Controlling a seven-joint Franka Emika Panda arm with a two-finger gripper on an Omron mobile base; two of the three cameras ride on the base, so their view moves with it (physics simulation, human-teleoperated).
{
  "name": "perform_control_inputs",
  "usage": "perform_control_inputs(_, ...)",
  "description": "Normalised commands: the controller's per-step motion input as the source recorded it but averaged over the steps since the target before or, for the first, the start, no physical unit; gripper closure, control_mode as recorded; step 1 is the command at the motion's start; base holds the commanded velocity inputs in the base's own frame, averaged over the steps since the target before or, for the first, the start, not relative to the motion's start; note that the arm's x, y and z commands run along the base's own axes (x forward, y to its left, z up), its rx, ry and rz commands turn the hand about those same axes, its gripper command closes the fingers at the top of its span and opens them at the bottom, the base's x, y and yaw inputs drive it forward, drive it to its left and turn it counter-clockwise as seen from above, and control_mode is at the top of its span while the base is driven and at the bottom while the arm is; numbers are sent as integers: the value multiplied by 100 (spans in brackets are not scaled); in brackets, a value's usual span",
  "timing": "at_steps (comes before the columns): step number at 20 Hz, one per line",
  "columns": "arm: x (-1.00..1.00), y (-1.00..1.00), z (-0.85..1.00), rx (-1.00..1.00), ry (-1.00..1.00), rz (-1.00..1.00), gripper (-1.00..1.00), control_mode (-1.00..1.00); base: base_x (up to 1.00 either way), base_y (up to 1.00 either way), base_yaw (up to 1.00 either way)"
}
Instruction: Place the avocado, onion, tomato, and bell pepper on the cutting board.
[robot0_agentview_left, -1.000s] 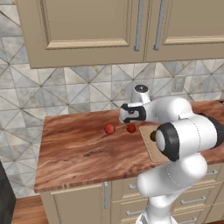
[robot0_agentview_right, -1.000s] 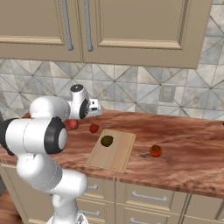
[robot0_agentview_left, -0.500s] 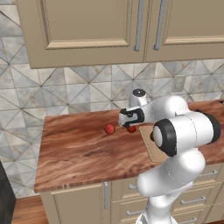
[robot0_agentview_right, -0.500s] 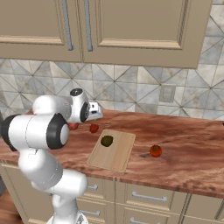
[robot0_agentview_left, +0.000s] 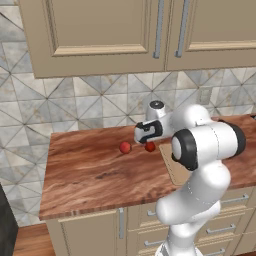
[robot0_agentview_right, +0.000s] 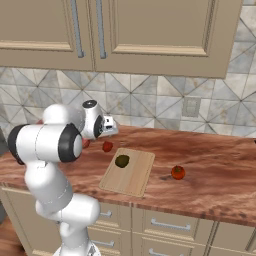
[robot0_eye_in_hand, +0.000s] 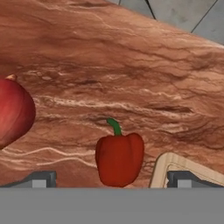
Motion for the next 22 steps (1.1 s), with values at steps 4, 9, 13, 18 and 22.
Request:
perform_control_inputs(4,5,0,-18,0,3,0,-100,-100,0,0,0)
perform_control_inputs(9,0,0,-24,0,3,0,-100,-100,0,0,0)
perform_control_inputs(13,3,0,-19,0,3,0,-100,-100,0,0,0)
perform_control_inputs(18,14,-1,-10,0,3,0,-100,-100,0,0,0)
perform_control_inputs(22,13,-3,-14,0,4,0,-100,-100,0,0,0)
